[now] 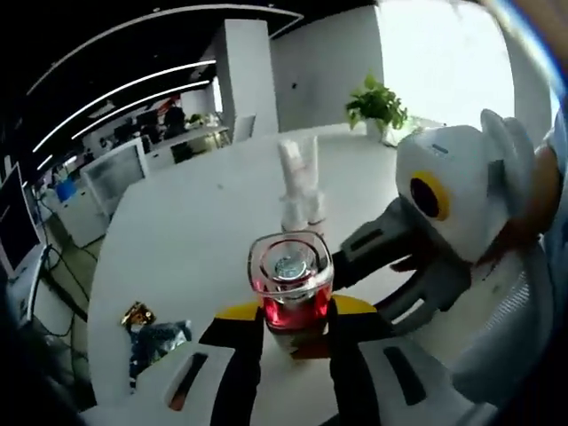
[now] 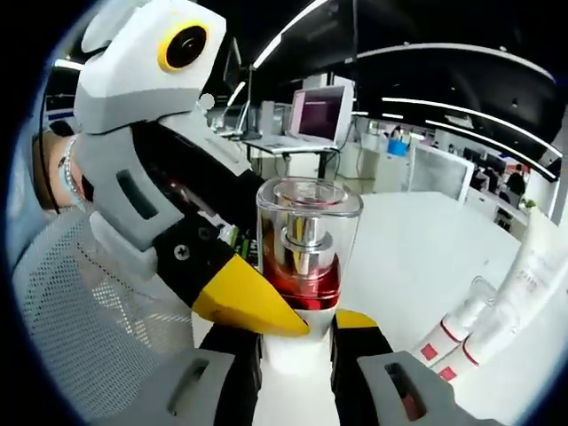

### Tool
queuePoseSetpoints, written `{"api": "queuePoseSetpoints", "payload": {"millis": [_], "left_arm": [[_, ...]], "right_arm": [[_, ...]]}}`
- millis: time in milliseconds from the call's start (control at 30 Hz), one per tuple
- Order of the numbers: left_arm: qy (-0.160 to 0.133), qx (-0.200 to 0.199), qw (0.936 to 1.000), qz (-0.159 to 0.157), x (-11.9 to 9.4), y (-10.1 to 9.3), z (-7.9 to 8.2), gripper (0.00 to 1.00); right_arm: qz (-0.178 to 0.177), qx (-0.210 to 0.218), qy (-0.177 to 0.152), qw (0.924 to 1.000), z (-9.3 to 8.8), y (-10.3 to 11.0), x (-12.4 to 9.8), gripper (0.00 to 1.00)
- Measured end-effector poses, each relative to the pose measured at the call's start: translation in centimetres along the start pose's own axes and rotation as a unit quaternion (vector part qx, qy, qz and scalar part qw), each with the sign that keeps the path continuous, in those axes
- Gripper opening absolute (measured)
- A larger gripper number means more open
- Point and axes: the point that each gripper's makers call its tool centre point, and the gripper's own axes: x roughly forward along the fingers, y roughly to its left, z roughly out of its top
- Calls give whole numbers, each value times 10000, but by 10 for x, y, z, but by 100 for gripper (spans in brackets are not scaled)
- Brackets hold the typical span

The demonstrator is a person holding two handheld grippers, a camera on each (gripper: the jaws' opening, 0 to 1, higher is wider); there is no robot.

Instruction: Arrange the skincare products in the storage area until every visible bottle or jar stands upright without overlapping.

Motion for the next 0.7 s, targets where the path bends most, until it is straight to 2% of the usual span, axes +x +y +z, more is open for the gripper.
{"api": "queuePoseSetpoints", "payload": {"millis": [167, 400, 533, 600, 700], "left_arm": [[54, 18, 9996, -264, -1, 0, -4, 34], [58, -93, 9963, -855, -6, -1, -10, 33], [83, -136, 9955, -931, -4, -2, -11, 33], [127, -30, 9953, -964, -4, -4, -12, 32], [111, 121, 9954, -948, -3, -6, -12, 29]], "right_arm": [[20, -64, 145, 9999, -6, 1, 0, 22], [144, -72, 234, 9996, -10, -1, -3, 22], [205, -30, 307, 9993, -15, -4, -6, 23], [232, -33, 362, 9991, -16, -5, -8, 23], [240, -260, 546, 9979, -25, -7, -13, 22]]}}
